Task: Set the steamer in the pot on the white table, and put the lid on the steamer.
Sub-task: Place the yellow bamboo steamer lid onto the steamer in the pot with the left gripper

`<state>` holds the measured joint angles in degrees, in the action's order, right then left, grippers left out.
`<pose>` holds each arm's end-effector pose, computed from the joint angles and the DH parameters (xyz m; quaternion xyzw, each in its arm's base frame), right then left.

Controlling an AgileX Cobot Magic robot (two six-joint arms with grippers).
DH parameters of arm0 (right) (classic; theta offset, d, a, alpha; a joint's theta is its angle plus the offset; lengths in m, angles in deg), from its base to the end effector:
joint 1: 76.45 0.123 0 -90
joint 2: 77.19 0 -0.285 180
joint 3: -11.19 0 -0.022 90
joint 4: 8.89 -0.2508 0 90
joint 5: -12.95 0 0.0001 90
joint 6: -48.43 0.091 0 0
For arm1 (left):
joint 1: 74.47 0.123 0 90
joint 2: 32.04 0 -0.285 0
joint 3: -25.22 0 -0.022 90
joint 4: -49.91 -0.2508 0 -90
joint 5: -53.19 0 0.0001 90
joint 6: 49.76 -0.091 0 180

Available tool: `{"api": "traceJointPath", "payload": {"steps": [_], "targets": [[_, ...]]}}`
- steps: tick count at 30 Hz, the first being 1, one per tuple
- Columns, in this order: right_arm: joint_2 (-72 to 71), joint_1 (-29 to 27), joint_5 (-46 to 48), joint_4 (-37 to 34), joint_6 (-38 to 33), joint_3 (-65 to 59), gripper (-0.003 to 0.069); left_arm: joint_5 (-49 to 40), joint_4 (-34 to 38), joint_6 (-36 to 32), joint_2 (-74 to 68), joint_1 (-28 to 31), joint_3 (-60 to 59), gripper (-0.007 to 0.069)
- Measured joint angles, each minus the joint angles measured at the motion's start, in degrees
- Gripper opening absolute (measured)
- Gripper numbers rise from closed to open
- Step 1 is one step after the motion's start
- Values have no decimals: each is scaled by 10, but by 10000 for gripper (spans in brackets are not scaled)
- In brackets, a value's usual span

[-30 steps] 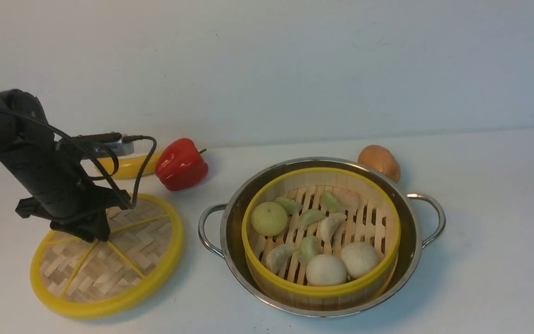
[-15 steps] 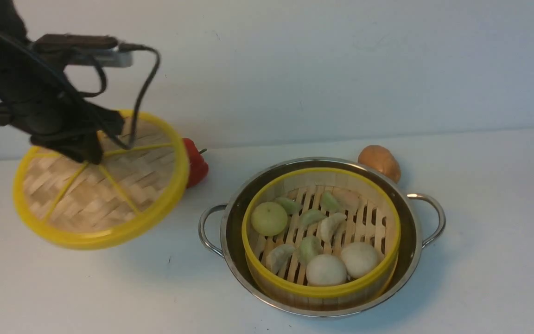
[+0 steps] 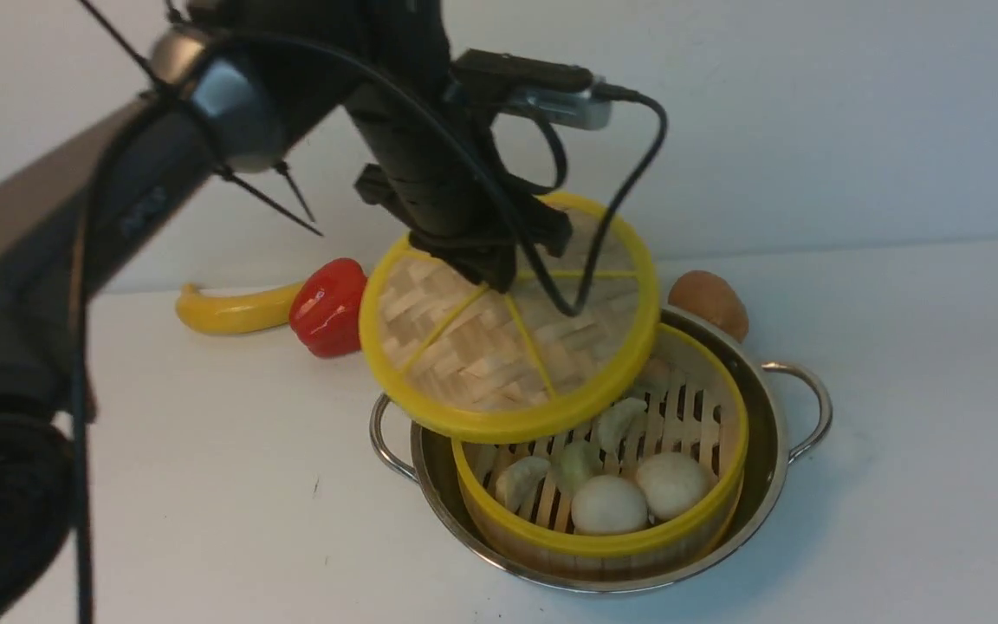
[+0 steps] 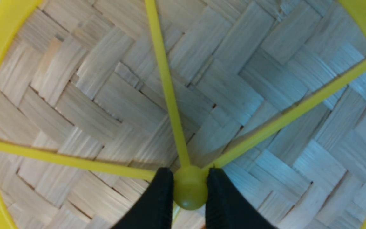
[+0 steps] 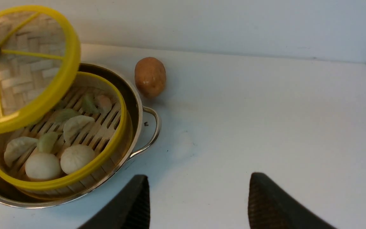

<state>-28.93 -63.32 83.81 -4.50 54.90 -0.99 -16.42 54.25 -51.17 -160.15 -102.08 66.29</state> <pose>0.0850 0.0131 0.4186 -0.0494 0.9090 0.0325 0.4125 0.4057 -0.2195 0.2988 0.2396 0.9488 -0.0823 0.1885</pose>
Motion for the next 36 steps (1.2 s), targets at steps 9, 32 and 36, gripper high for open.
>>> {"api": "traceJointPath", "payload": {"steps": [9, 32, 36], "targets": [[0, 0, 0, 0, 0, 0, 415, 0, 18, 1, -30, -43, 21, 122], [0, 0, 0, -1, -2, 0, 415, -1, 46, 30, 54, -52, 6, 122], [0, 0, 0, -1, -2, 0, 415, -1, 41, 30, 74, -56, -44, 122]]}}
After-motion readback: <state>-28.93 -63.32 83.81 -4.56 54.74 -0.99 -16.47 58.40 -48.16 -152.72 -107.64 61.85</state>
